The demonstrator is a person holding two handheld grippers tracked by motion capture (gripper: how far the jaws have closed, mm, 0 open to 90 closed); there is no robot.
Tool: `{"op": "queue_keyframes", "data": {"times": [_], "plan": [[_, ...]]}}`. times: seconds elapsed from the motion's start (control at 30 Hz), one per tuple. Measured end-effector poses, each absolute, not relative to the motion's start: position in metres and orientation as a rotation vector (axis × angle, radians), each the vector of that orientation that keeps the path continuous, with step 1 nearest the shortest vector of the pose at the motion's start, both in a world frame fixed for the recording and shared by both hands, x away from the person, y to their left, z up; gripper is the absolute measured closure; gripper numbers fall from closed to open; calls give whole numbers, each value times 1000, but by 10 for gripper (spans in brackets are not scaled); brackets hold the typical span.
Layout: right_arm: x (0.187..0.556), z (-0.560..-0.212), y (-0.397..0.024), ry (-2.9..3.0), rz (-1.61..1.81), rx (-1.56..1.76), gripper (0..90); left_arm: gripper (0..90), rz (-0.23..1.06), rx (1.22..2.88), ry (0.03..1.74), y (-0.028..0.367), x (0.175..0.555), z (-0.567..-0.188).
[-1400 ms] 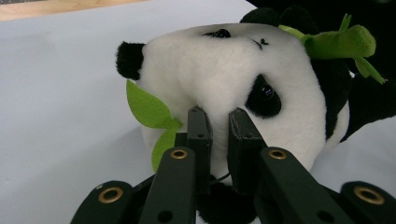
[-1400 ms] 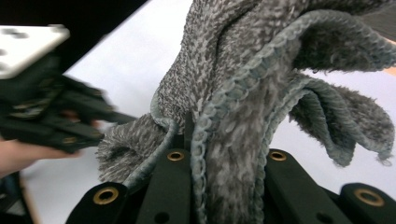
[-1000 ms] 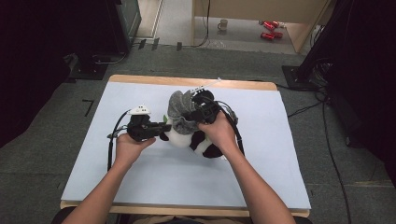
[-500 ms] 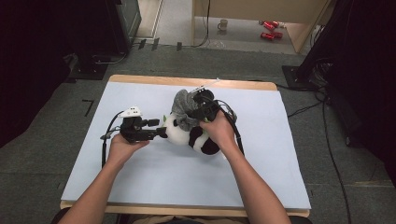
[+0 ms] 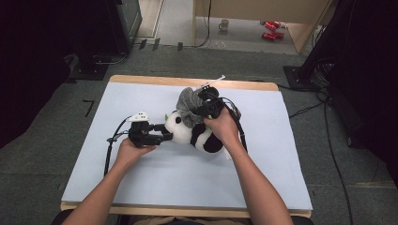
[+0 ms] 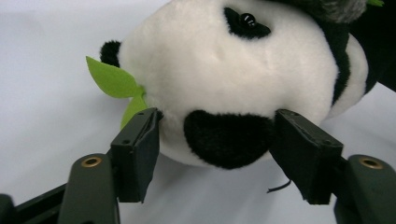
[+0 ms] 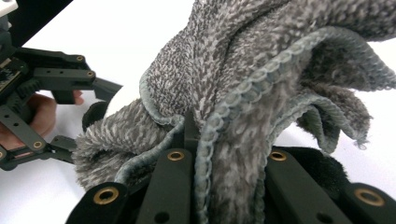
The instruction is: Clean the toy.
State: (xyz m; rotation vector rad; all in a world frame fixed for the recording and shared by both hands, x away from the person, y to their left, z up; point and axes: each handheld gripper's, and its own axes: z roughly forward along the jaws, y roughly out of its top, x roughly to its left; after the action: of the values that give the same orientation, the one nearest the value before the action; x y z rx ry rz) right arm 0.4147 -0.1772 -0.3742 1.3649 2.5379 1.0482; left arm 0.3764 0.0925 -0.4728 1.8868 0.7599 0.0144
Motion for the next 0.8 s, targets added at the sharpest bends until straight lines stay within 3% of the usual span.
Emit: {"op": "queue_keyframes", "data": {"times": [0.13,0.23,0.37,0.4,0.5,0.8], "plan": [[416,-374,-179,2536,1056,1380,806,269,24,1875,742,92,379,-477],[415,-377,-178,2543,1066,1371,806,281,-28,1884,760,89,379,-480],[414,-377,-176,2530,1062,1378,806,419,-3,1888,765,85,377,-479],[414,-377,-176,2530,1062,1378,806,419,11,1892,771,84,376,-478],[414,-373,-174,2523,1067,1390,807,574,70,1927,806,78,372,-470],[410,-331,-157,2516,1168,1307,808,635,90,1889,811,74,367,-451]]}}
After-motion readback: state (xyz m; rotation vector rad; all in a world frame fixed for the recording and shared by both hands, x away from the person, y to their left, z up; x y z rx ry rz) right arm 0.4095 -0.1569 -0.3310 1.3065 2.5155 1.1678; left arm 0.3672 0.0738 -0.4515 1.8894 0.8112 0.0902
